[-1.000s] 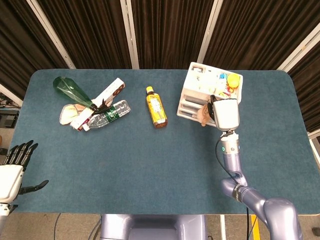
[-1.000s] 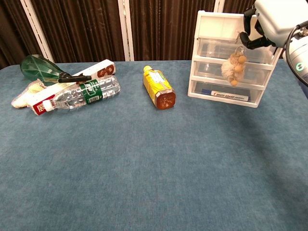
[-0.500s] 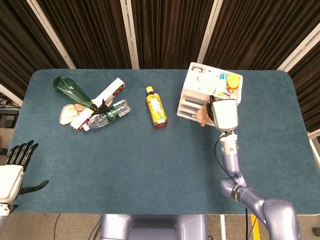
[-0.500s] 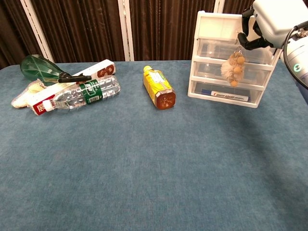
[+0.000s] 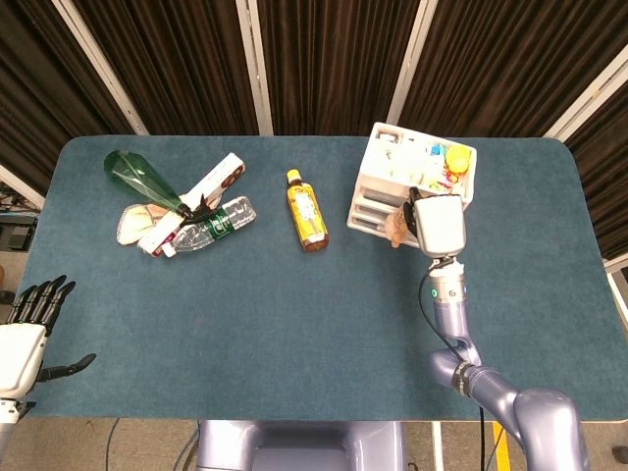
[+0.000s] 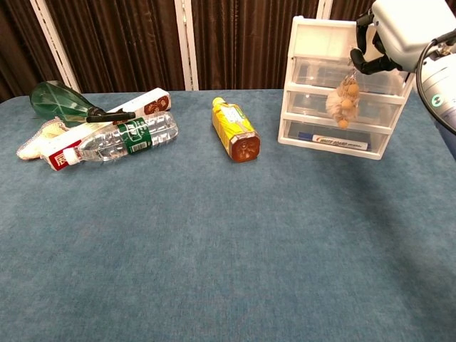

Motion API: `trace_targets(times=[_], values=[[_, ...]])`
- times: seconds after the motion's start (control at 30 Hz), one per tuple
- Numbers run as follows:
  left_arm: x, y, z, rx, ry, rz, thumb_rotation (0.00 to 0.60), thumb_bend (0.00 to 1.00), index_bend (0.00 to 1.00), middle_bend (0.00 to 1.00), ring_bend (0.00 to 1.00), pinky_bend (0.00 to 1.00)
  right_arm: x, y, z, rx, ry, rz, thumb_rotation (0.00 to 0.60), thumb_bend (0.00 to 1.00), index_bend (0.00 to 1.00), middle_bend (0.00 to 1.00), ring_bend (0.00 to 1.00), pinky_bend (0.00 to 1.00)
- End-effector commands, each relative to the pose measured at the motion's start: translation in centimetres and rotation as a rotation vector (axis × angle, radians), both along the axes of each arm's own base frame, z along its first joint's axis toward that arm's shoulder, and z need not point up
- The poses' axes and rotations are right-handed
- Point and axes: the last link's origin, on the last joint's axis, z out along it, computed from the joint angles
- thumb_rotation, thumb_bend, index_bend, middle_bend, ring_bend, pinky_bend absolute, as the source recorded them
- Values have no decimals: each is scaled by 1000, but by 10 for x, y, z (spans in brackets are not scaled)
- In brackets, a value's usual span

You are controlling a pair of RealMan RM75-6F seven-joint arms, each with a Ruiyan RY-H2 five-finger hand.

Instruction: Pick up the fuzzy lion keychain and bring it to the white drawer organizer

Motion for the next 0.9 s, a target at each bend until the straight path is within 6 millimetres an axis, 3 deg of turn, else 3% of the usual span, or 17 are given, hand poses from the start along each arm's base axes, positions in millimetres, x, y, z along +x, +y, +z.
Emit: trace_targets(times=[0.03, 0.9], values=[[0, 0, 0, 0, 1, 1, 538, 29, 0, 0, 0, 0, -1, -1, 1, -4, 0, -5, 600, 504, 688, 1000, 1000, 1000], [0, 0, 0, -1, -1, 4, 537, 29, 0, 0, 0, 0, 4, 1, -8, 3, -15, 12, 600, 482, 684, 1000, 1000, 1000]])
